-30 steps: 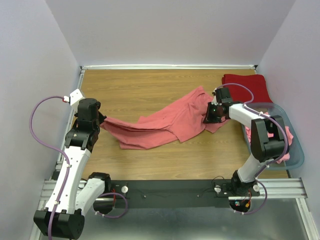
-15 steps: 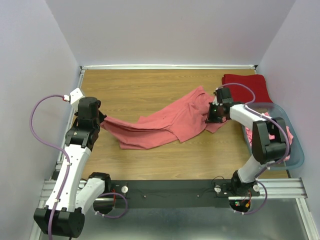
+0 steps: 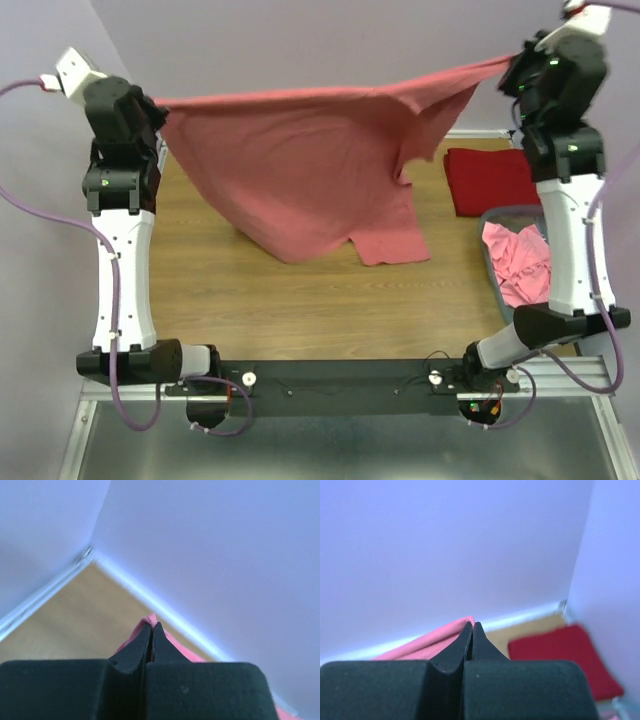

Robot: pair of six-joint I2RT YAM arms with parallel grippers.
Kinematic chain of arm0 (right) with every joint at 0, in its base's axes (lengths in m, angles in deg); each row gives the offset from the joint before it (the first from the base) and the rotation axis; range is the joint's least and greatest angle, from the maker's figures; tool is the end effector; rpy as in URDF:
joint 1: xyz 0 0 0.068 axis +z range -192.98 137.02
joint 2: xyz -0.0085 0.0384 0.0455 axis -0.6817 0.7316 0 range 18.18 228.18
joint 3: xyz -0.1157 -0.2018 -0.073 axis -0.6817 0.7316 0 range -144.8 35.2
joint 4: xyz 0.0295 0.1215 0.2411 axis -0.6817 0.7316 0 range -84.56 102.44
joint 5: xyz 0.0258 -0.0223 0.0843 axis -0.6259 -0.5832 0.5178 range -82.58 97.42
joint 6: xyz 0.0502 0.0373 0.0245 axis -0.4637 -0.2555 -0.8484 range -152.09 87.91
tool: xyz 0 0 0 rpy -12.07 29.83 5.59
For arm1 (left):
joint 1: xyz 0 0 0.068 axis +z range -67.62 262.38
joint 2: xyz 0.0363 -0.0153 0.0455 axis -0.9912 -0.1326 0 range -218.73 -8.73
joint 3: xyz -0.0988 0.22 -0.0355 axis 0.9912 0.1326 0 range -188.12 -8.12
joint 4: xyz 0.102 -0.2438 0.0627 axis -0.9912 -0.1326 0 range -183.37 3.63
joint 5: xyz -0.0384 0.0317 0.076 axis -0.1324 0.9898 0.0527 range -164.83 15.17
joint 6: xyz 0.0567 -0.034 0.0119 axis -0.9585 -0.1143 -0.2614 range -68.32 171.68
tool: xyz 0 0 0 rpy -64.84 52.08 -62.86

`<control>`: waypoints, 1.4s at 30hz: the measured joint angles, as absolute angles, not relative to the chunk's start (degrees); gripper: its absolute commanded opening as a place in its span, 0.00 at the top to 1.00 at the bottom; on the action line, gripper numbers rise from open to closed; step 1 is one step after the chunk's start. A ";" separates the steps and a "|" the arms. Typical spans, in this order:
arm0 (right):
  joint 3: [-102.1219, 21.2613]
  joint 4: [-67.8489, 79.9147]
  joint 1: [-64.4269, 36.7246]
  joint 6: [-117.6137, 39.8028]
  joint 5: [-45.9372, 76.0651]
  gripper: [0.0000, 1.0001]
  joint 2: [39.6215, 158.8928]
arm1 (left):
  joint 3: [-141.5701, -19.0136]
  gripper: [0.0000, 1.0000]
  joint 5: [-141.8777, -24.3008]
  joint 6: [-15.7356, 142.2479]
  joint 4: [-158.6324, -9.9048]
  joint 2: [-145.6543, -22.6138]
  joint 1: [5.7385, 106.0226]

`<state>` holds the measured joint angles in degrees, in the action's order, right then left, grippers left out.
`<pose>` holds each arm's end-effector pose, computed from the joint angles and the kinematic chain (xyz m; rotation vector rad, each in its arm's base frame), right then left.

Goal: Fold and stack the t-shirts
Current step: Flatten the tshirt out

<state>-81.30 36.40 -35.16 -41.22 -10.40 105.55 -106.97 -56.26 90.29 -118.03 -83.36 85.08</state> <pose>0.3276 0.0284 0.5201 0.2585 1.5803 -0.0195 0.2893 0.0308 0.4824 -0.8185 1.4874 -0.1933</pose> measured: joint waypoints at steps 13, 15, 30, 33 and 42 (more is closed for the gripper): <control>-95.01 35.79 -35.16 -33.17 -14.84 0.99 101.64 | -122.95 1.00 -64.24 89.04 -111.52 -77.35 86.06; -93.59 35.65 -35.16 -31.91 -14.73 0.99 99.06 | -120.89 1.00 -64.09 88.91 -111.45 -74.66 86.06; -96.95 29.97 -35.19 -24.23 -9.33 0.99 84.15 | -122.31 1.00 -57.07 83.58 -111.39 -60.04 85.74; -94.75 29.56 -35.19 -23.40 -8.37 0.99 85.77 | -117.55 1.00 -57.27 82.31 -109.86 -60.32 85.69; -78.99 28.57 -35.19 -20.65 -7.84 0.99 97.13 | -91.23 1.00 -58.99 81.46 -104.11 -74.16 85.63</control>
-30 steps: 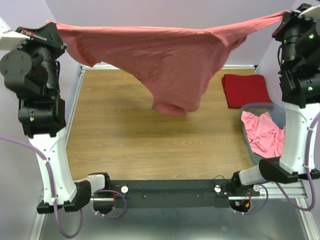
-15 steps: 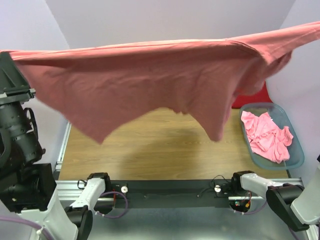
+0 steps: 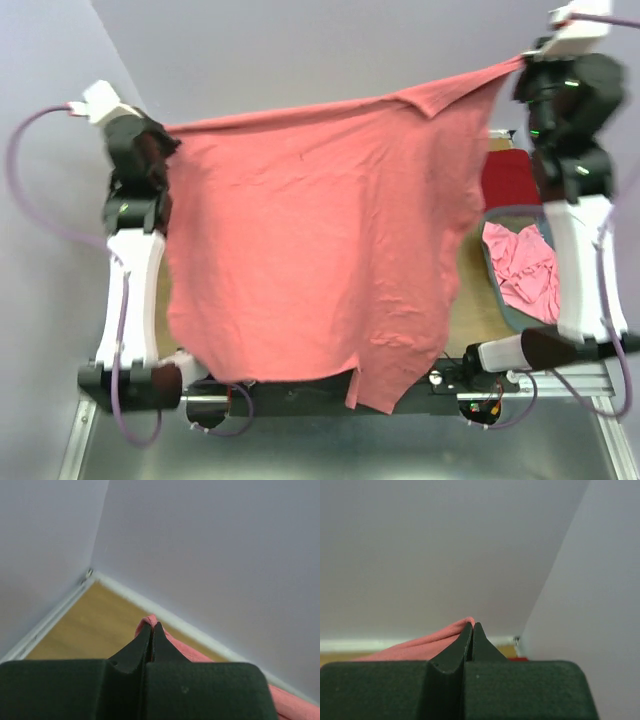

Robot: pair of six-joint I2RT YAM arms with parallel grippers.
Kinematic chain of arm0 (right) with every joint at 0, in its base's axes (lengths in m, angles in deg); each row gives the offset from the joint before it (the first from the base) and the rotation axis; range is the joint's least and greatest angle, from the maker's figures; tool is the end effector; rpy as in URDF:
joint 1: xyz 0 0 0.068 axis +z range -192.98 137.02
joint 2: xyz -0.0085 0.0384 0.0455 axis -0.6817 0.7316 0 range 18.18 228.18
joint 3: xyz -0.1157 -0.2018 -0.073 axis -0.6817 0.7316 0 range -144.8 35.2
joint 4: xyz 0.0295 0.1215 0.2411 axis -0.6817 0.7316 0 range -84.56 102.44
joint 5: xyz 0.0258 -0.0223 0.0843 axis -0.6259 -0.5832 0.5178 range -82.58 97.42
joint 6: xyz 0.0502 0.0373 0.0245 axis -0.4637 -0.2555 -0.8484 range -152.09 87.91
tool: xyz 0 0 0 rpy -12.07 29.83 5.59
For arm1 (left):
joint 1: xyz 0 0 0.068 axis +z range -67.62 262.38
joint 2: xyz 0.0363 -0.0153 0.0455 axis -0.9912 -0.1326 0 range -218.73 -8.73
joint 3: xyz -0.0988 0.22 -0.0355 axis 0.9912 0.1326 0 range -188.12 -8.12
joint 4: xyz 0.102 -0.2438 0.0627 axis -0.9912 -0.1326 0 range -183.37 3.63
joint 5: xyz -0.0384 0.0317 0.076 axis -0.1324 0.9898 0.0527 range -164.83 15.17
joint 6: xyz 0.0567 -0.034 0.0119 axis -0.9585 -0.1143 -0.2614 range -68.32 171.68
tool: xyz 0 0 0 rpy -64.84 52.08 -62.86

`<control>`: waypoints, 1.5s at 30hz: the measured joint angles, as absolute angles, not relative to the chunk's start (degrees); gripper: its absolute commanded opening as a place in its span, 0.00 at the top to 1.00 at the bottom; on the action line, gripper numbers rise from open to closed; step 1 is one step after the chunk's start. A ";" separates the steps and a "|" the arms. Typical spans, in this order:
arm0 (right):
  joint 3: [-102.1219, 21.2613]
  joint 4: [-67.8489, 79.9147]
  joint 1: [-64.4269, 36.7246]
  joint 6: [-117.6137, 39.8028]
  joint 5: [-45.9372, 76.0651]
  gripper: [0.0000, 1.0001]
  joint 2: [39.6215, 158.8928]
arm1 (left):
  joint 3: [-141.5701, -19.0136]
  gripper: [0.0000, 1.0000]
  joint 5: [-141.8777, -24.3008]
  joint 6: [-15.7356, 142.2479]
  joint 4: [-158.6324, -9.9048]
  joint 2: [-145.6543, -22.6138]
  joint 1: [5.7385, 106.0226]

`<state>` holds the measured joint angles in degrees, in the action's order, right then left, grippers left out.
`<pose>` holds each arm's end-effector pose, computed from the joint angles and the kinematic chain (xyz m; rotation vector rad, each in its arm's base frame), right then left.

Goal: Fold and stack the t-shirts
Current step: Flatten the tshirt out, then fold the tshirt

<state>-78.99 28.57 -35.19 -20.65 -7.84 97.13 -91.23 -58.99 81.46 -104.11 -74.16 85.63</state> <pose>0.2717 0.0229 0.5661 -0.0048 1.3709 -0.2344 0.2725 0.0302 0.4608 -0.6508 1.4329 -0.1461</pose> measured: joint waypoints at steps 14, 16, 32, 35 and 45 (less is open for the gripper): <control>-54.64 14.61 -35.21 -19.62 -4.52 0.99 124.30 | -89.09 1.00 -58.97 81.39 -98.91 -114.92 85.65; -55.47 13.23 -35.23 -19.62 -4.50 0.99 128.35 | -91.67 1.00 -58.99 81.17 -98.91 -119.09 85.69; -62.22 11.35 -35.23 -23.84 -0.68 0.99 136.13 | -107.74 1.00 -61.42 79.45 -100.98 -130.37 87.90; -62.18 13.93 -35.23 -26.55 0.40 1.00 134.71 | -107.74 1.00 -62.42 79.58 -101.97 -130.35 88.97; -59.21 24.07 -35.23 -37.52 5.16 0.99 123.89 | -107.74 1.00 -65.07 79.77 -105.33 -130.33 90.33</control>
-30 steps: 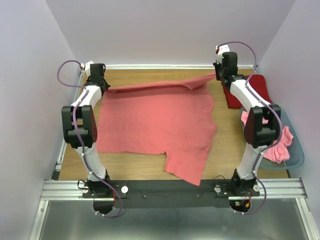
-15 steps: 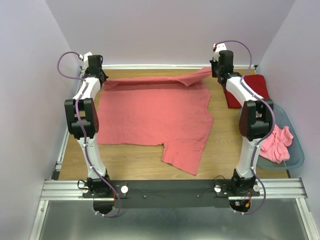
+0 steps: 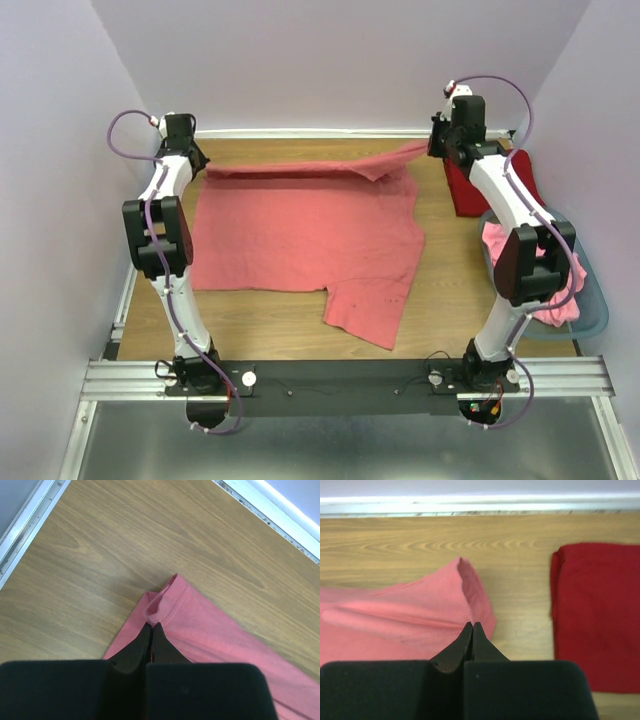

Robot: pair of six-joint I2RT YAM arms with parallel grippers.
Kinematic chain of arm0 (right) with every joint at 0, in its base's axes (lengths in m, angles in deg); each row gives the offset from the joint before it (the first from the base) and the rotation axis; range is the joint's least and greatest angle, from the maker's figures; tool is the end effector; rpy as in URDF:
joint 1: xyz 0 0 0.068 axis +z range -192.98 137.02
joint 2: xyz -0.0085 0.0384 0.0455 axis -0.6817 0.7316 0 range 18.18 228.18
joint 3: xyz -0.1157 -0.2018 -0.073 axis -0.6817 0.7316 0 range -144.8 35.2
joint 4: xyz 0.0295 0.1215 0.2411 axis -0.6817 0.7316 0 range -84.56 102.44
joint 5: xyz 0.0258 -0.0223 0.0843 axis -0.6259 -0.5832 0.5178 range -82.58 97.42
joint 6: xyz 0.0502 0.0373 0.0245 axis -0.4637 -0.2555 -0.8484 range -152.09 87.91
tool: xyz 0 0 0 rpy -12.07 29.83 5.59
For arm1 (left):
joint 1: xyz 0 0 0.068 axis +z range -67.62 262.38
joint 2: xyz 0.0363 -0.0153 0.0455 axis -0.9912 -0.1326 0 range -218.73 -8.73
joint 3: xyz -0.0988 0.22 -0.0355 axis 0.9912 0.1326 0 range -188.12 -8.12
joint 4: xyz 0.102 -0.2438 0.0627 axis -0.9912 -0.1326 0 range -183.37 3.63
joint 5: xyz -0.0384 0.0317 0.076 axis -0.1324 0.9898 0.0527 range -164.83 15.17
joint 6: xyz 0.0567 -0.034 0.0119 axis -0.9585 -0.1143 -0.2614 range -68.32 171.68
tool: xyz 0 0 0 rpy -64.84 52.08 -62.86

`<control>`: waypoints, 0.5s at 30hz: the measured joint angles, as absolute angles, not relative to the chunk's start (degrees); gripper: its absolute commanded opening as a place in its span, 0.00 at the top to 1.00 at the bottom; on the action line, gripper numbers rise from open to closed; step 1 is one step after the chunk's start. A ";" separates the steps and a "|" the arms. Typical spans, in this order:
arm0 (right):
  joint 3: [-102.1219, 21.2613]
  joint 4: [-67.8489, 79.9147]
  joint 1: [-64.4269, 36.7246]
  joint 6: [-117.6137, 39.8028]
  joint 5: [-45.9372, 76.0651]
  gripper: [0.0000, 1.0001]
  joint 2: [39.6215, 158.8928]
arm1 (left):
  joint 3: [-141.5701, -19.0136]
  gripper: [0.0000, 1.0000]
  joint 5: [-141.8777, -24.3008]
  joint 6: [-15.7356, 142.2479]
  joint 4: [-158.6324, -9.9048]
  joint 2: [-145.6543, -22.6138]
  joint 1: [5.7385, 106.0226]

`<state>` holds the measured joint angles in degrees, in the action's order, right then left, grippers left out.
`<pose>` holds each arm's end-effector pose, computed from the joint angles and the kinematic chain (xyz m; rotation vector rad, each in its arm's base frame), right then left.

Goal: Fold and stack the t-shirts
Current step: Fold the tshirt

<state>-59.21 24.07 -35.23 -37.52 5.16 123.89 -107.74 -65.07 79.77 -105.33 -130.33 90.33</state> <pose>0.4525 0.0594 0.2838 -0.0184 2.0942 0.0979 0.4919 0.0779 0.1894 -0.7867 2.1325 0.0098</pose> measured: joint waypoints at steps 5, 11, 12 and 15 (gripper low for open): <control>-54.77 27.37 -35.23 -42.22 8.05 0.99 121.51 | -107.82 1.00 -65.64 79.51 -105.95 -130.29 90.85; -49.55 30.08 -35.23 -45.33 9.97 1.00 121.35 | -111.17 1.00 -65.59 76.36 -107.48 -130.31 90.98; -48.87 30.52 -35.23 -45.81 10.34 0.99 121.35 | -112.39 1.00 -65.59 75.73 -107.91 -130.44 90.98; -48.26 31.46 -35.23 -46.77 11.26 0.99 121.35 | -118.55 1.00 -65.62 73.50 -108.42 -131.33 90.98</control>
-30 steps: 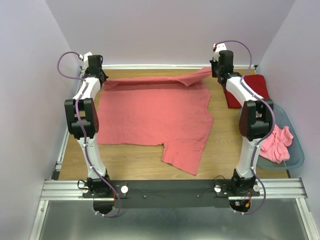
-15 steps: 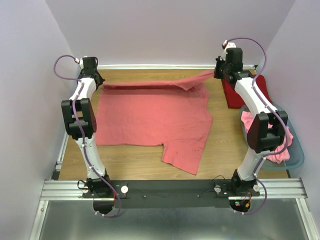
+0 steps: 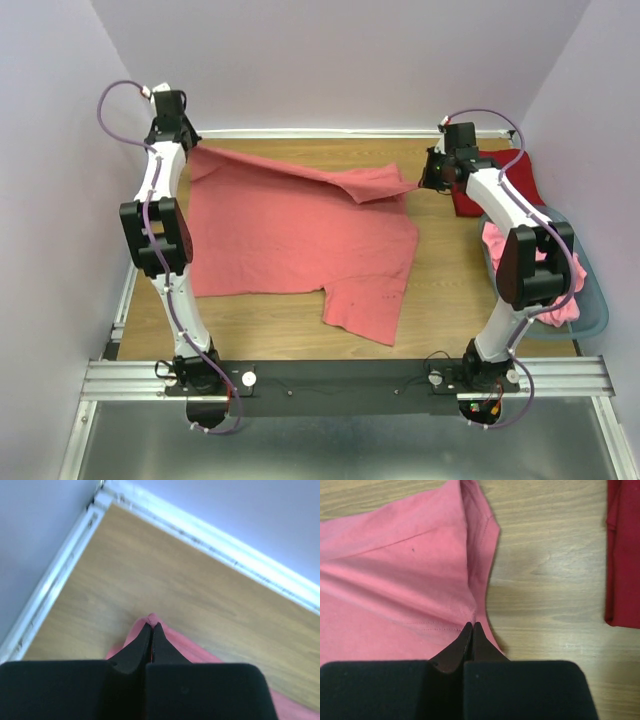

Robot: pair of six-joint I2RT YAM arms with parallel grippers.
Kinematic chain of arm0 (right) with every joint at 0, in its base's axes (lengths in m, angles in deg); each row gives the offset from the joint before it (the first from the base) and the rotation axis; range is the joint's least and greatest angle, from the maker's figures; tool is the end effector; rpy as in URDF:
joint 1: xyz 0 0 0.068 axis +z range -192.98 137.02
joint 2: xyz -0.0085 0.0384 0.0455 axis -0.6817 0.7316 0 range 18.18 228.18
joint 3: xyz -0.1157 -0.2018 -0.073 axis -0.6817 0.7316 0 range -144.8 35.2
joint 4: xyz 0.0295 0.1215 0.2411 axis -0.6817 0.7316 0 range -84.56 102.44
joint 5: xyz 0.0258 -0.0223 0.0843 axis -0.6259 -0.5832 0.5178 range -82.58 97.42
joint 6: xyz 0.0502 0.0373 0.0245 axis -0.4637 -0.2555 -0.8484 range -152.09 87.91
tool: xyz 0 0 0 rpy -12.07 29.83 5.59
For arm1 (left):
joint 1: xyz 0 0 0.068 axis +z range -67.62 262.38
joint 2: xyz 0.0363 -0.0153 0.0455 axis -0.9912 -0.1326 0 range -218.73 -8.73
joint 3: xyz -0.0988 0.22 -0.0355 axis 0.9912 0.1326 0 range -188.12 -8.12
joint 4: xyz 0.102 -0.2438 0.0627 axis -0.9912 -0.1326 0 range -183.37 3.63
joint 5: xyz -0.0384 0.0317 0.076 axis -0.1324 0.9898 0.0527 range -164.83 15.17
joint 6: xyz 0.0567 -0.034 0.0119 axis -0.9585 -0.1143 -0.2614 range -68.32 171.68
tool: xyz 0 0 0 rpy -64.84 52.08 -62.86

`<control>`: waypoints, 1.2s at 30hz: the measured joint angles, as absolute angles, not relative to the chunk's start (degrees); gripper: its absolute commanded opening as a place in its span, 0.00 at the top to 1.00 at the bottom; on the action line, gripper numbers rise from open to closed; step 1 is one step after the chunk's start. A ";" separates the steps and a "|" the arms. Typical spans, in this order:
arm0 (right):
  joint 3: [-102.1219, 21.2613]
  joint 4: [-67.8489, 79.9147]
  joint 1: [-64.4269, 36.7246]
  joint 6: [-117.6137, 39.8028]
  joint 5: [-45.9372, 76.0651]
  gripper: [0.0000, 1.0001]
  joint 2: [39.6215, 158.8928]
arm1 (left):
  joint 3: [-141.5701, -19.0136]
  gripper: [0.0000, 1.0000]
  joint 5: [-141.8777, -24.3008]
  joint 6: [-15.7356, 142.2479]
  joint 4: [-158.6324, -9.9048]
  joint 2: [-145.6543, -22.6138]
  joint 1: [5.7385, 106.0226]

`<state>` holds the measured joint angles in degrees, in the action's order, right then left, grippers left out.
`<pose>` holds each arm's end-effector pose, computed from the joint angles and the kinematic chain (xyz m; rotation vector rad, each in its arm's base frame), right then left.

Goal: Fold and stack the t-shirts
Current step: Fold the tshirt

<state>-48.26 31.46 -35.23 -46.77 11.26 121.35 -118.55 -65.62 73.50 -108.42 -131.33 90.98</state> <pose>0.4189 0.0606 0.2202 0.1117 2.3805 0.2668 0.5065 0.0853 0.2438 -0.6548 2.0580 0.0413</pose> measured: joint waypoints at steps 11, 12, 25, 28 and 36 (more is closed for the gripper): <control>-48.24 31.52 -35.23 -48.65 13.99 0.99 121.35 | -122.25 1.00 -65.68 70.94 -106.91 -132.58 90.94; -48.24 31.50 -35.23 -48.80 14.41 0.99 121.35 | -121.40 1.00 -65.66 70.97 -106.99 -132.86 90.94; -46.29 31.63 -35.23 -49.65 16.11 0.99 121.35 | -113.55 1.00 -64.83 73.70 -108.83 -132.82 91.96; -45.13 31.72 -35.23 -50.05 16.13 0.99 121.35 | -108.85 1.00 -64.85 75.14 -108.31 -131.49 92.86; -43.62 31.87 -35.23 -50.31 16.11 0.99 121.35 | -100.96 1.00 -65.05 77.15 -106.58 -128.17 93.45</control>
